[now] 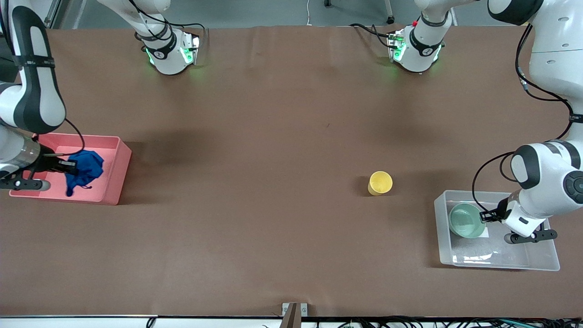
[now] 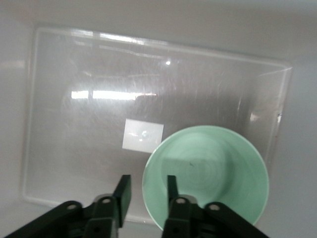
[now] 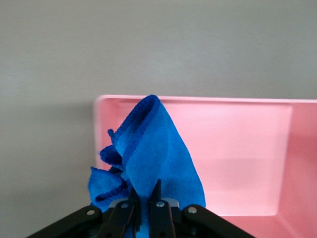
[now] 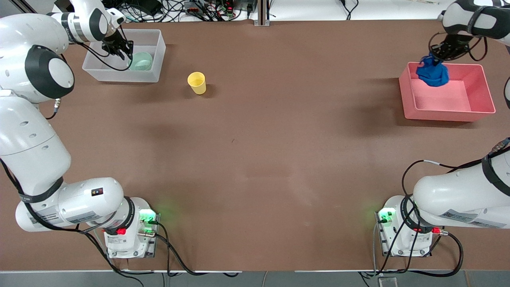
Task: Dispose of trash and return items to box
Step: 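Drop the cloth in the pink bin while the left gripper sets the bowl down, then reach the left gripper to the yellow cup and grasp it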
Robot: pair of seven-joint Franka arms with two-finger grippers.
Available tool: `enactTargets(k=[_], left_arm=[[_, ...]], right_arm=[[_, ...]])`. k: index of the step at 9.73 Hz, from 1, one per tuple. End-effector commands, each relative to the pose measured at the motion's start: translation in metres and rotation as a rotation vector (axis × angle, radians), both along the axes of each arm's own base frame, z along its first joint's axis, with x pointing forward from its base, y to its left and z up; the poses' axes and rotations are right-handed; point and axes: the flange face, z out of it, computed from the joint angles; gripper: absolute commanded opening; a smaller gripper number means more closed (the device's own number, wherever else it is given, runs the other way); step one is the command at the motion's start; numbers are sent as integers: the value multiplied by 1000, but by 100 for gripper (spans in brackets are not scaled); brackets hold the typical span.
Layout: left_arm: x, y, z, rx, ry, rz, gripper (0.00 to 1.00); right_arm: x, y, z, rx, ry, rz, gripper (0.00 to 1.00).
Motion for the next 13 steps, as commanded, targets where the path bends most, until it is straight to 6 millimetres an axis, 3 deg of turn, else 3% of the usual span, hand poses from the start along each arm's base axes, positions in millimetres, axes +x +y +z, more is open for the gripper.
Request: enactTargets(k=[1, 3, 4, 5, 6, 8, 10, 13], left_arm=[[1, -9, 11, -5, 40, -38, 98], [-7, -52, 49, -34, 101, -51, 100], [-16, -81, 64, -52, 152, -18, 100], [-28, -107, 68, -59, 207, 23, 100], [-40, -134, 74, -63, 216, 26, 100], [-58, -177, 74, -77, 229, 38, 100], [-80, -220, 49, -97, 206, 58, 100], [-115, -255, -1, -139, 146, 100, 79]], right_arm=[[-9, -44, -50, -18, 13, 4, 13], [-15, -69, -91, -15, -3, 24, 20], [-15, -68, -95, -13, 0, 28, 35], [-10, -64, -91, -14, -2, 25, 60], [-9, -62, -83, -18, -11, 24, 75], [4, -51, -28, -33, -43, 42, 85], [23, -30, 42, -33, -29, 42, 88], [30, 21, 143, -37, -13, 29, 88]])
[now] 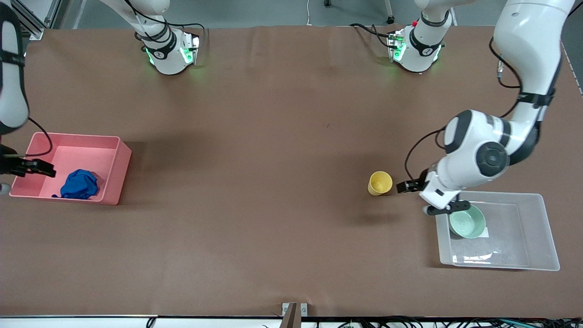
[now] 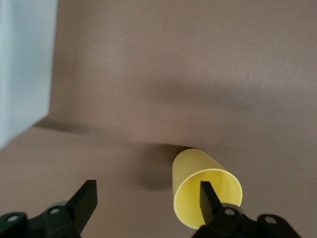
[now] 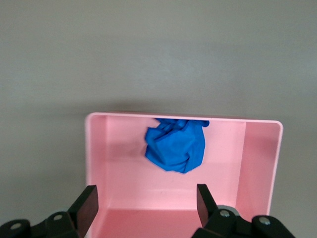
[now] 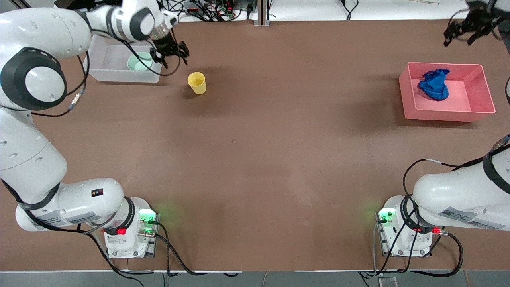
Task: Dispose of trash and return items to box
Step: 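Reach the left gripper to the yellow cup and grasp it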
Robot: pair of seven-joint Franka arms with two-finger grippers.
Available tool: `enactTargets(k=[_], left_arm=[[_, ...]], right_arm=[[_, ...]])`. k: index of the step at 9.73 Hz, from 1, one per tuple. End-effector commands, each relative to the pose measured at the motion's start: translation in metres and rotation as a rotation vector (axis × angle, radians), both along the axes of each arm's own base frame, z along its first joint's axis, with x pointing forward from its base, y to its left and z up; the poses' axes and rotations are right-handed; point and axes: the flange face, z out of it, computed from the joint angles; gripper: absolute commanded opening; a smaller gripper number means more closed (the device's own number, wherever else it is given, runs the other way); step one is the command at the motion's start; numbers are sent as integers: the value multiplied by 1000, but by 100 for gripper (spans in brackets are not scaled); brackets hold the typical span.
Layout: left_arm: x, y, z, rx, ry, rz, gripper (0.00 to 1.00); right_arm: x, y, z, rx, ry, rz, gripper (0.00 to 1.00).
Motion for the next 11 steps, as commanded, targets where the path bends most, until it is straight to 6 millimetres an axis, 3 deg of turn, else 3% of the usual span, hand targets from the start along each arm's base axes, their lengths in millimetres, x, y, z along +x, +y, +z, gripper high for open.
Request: enactTargets(k=[1, 2, 3, 6, 7, 9, 10, 11], left_arm=[[-32, -16, -32, 9, 11, 27, 75], [-36, -20, -36, 10, 16, 28, 74], [-41, -23, -45, 1, 12, 24, 64], [-42, -27, -64, -26, 5, 28, 8], [-39, -27, -64, -30, 2, 31, 0], [-24, -16, -43, -30, -33, 46, 0], [-13, -9, -19, -22, -62, 62, 0], [6, 10, 12, -4, -65, 85, 0]], right_arm=[[-10, 42, 61, -19, -7, -16, 88], [-21, 69, 87, -18, -9, -2, 88], [-34, 94, 110, -17, -10, -9, 88], [-71, 137, 164, 20, -20, 36, 88], [-83, 141, 176, 59, -17, 34, 88], [-97, 142, 187, 61, -2, 34, 88], [-97, 143, 187, 62, 0, 35, 88], [-96, 143, 186, 63, -2, 34, 88]])
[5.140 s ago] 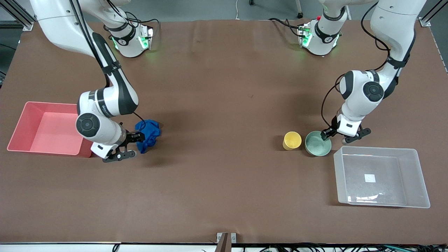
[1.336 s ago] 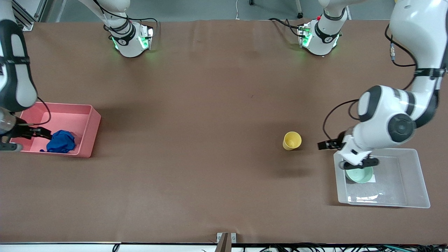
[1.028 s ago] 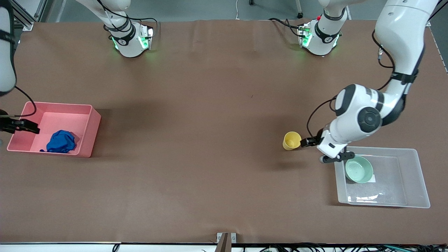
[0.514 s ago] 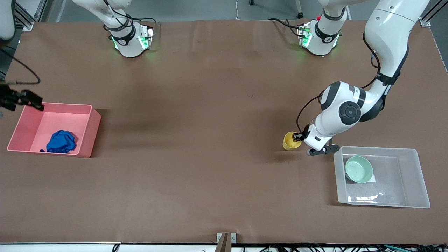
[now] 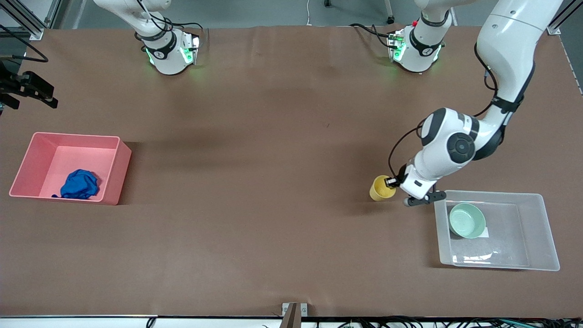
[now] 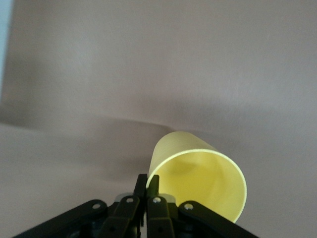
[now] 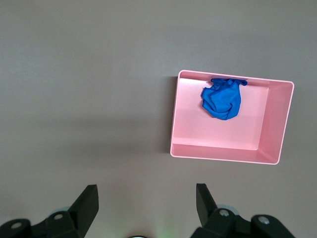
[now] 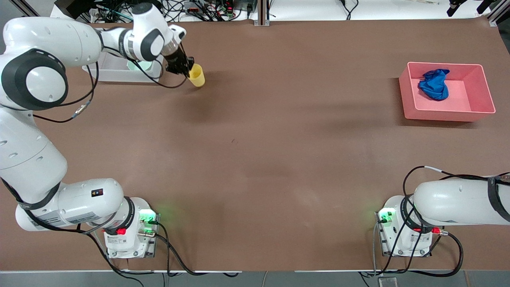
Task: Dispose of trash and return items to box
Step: 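Reach the left gripper to the yellow cup and grasp it, then lower the yellow cup into the green bowl with the left gripper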
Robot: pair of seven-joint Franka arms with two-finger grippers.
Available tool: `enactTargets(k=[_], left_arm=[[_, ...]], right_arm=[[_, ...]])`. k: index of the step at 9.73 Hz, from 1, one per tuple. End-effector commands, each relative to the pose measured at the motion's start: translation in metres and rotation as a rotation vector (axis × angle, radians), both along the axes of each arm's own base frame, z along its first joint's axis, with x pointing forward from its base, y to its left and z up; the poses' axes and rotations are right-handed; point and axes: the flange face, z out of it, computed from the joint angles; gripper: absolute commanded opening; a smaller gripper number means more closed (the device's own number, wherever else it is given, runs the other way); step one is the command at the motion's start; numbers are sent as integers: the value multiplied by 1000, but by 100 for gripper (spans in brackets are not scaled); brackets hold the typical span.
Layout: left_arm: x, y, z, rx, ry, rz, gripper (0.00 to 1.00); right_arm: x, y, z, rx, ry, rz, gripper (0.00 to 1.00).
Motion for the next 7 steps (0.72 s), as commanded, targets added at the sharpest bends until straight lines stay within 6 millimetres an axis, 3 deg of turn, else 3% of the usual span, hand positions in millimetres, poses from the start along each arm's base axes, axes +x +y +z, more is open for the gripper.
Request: enactTargets(k=[1, 2, 4, 7], left_arm=[[30, 36, 57, 43, 23, 47, 0], [45, 44, 89, 50, 22, 61, 0], [64, 72, 122, 68, -9, 8, 0], [82, 162, 108, 169, -34, -125, 0]], right_arm=[[-3, 1, -6, 17, 3, -10, 88], [-3, 1, -5, 17, -2, -10, 88], [-1, 4, -3, 23, -8, -6, 88], [2, 9, 5, 29, -26, 1, 88]])
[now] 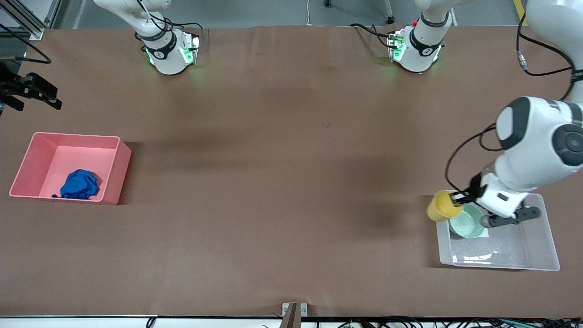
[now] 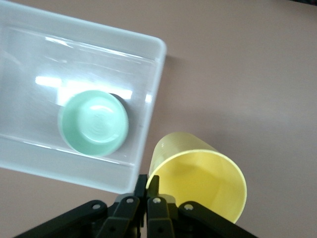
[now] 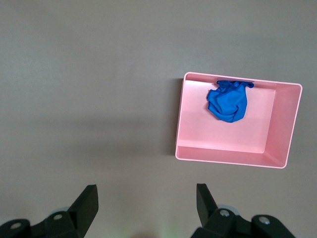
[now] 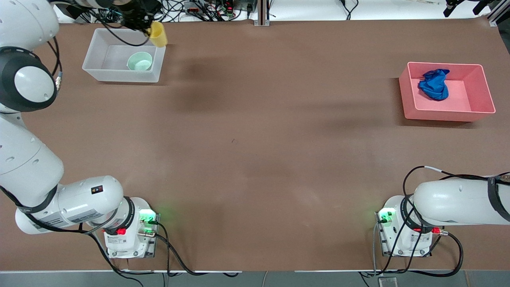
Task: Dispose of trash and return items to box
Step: 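Lower the yellow cup into the green bowl with the left gripper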
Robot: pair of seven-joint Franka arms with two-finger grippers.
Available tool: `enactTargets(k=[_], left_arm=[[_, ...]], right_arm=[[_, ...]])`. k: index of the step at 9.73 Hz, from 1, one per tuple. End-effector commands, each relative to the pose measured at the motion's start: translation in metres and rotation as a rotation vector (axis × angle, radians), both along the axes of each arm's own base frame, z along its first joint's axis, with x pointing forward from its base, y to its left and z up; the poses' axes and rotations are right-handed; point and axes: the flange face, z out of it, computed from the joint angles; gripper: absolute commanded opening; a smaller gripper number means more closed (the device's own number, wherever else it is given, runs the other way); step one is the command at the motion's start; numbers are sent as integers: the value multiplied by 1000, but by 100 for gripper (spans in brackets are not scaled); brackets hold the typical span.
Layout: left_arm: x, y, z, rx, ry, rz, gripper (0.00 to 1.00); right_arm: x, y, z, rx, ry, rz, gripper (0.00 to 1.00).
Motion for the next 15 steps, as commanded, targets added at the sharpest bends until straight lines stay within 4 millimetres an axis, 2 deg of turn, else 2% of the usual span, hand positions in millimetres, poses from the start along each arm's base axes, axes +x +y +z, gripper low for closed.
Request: enactTargets(k=[1, 2, 3, 4, 6, 9, 10, 11, 12, 13, 15], left_arm=[[9, 56, -39, 45, 50, -82, 0], [10, 78, -48, 63, 55, -124, 0], [10, 103, -67, 49, 65, -108, 0], [13, 116, -83, 36, 46, -113, 0], [17, 128, -126, -3, 37, -96, 0], [17, 127, -154, -30, 51, -86, 1], [16, 127, -162, -38, 60, -86, 7], [16, 127, -166, -40, 64, -88, 27], [17, 128, -161, -39, 57, -85, 84], [18, 133, -150, -31, 40, -85, 100], [29, 131, -96, -5, -32, -69, 100]], right_arm=[[5, 9, 5, 11, -13, -14, 89], [10, 14, 3, 10, -10, -24, 89], [13, 20, 4, 10, -13, -24, 89], [18, 21, 3, 10, -13, -22, 89], [24, 22, 2, 9, -13, -22, 89], [24, 22, 1, 9, -7, -21, 90], [24, 22, 0, 9, -4, -21, 90], [24, 22, 0, 9, -2, -21, 90], [25, 22, -1, 9, -4, -21, 90], [28, 27, -5, 9, 1, -10, 90], [29, 27, -7, 9, 2, -10, 90]])
